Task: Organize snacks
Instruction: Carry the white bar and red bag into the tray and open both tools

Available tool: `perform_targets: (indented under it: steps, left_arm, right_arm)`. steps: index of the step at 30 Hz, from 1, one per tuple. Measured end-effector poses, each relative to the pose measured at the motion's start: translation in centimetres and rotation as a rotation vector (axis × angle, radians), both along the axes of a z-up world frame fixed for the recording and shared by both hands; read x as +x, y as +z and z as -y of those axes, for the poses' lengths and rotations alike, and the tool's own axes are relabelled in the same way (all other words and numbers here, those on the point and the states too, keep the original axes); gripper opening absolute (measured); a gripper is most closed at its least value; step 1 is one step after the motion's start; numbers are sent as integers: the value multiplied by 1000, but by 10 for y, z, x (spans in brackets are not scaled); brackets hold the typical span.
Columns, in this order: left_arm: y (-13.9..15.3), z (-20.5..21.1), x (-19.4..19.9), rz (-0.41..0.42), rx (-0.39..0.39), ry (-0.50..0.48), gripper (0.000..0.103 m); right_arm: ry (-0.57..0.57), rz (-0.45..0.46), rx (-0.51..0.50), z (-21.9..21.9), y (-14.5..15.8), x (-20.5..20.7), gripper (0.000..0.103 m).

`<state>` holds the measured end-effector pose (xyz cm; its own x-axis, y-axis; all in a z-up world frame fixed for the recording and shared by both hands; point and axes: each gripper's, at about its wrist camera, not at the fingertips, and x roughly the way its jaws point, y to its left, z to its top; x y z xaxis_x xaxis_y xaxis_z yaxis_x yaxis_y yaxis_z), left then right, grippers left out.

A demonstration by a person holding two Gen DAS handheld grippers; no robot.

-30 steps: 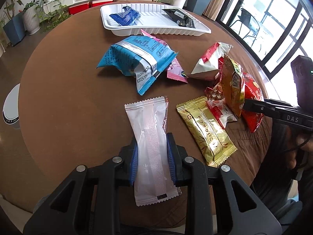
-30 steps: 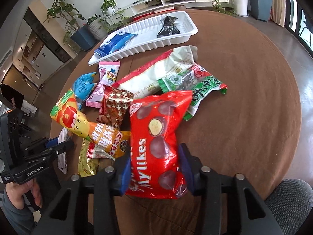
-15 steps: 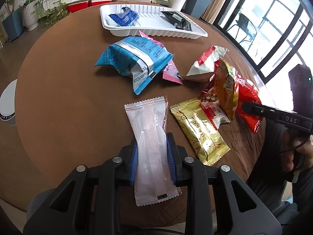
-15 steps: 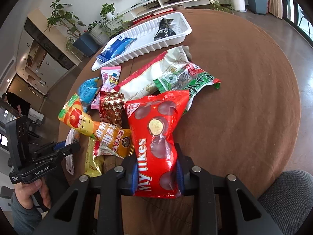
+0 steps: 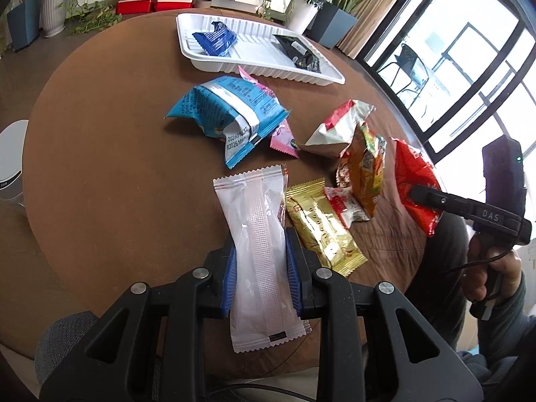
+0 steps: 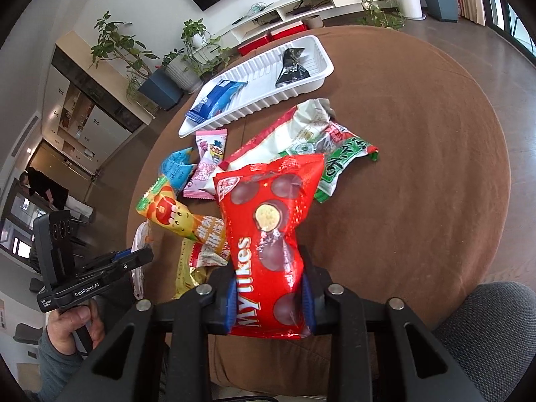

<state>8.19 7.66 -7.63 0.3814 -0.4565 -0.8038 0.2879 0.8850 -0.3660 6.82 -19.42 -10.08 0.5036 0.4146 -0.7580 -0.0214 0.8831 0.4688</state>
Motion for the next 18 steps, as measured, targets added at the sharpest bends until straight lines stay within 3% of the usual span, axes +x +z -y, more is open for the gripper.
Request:
perform_targets:
  steps: [11, 18]
  left_arm:
    - [35, -31, 17, 51, -86, 49, 24]
    - [68, -45, 50, 114, -85, 64, 24]
  right_arm:
    - [-98, 24, 17, 42, 12, 15, 32]
    - [-198, 82, 1, 84, 38, 30, 32]
